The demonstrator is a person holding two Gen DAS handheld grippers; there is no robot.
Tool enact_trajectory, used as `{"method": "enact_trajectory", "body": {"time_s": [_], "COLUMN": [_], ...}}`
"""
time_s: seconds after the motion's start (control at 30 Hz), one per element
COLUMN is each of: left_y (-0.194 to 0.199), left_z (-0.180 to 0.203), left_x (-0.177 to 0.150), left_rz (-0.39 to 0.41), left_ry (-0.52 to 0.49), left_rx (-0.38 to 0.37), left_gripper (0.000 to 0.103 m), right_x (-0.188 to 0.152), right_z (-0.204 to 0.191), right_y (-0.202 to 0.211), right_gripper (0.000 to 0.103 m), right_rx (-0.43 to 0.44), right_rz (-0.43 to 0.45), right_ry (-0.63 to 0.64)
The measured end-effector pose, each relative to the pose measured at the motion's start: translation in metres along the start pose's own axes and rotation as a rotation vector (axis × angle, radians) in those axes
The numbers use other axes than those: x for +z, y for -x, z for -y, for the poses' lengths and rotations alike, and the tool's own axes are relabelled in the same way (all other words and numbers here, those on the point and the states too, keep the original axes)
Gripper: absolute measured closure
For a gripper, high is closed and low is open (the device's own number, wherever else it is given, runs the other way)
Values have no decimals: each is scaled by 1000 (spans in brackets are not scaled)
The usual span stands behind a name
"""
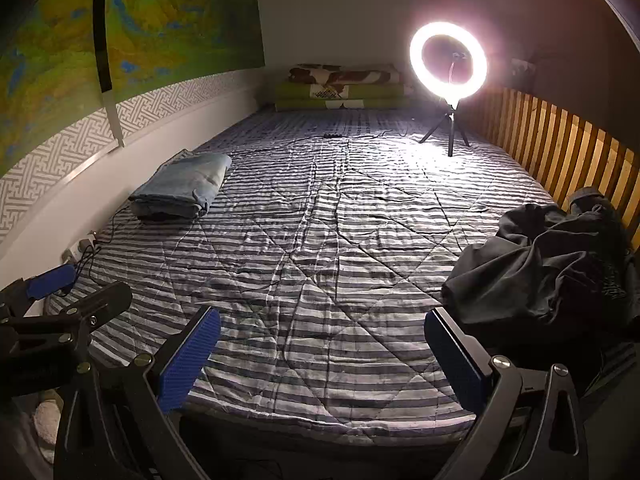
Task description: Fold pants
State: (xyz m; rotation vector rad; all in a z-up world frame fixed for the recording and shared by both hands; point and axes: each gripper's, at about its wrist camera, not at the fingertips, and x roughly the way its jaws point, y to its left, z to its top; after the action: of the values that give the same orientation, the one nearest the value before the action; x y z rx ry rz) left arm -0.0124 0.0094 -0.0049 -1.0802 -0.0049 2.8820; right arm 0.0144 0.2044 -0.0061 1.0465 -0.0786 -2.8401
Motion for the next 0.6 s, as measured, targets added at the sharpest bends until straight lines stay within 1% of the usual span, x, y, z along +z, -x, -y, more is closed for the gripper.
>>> {"method": "enact_trajectory", "body": {"time_s": [0.6], "left_y": [-9], "left_z": [4], "left_x": [0], "left_rz": [-11], "left_ry": [1], "left_rx": [-3], "left_gripper": [0], "right_x": [-1], "right_z": [4], "right_y": [-5], "right_gripper": [2], "right_rx": [4], "right_rz": [-13], "right_ry": [-10]}}
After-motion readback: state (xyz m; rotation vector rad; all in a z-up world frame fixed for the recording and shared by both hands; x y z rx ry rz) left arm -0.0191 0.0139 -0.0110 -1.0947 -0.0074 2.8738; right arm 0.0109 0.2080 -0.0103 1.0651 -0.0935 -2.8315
